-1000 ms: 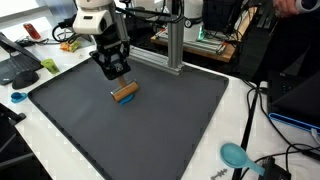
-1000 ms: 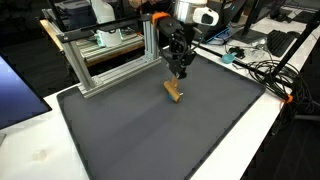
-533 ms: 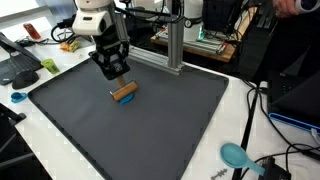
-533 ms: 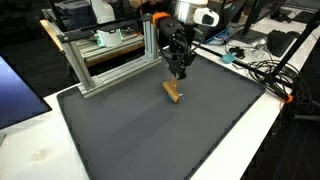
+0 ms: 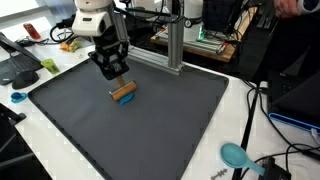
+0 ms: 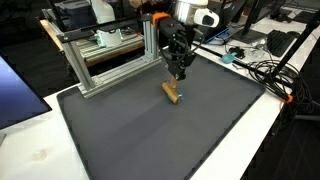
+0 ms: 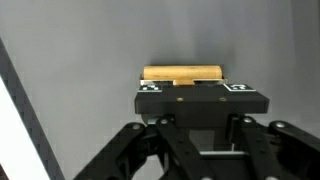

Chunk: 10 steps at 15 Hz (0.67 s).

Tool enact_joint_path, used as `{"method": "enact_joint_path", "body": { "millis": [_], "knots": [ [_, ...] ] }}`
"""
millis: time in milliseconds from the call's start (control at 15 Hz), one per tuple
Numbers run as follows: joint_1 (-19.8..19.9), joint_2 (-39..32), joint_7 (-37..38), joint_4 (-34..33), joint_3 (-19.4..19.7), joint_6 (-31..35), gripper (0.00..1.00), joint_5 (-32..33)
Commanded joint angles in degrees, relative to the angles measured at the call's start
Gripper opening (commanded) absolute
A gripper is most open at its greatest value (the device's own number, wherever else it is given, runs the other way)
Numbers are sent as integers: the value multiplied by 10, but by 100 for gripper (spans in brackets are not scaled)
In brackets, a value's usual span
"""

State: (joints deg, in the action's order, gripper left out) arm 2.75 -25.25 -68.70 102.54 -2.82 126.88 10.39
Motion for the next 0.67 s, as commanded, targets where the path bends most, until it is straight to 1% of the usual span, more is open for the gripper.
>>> {"method": "enact_joint_path", "body": {
  "millis": [0, 600],
  "knots": [
    [-3, -56, 9, -11, 21, 4, 22, 46],
    [-4, -56, 9, -15, 17, 3, 22, 55]
  ]
}}
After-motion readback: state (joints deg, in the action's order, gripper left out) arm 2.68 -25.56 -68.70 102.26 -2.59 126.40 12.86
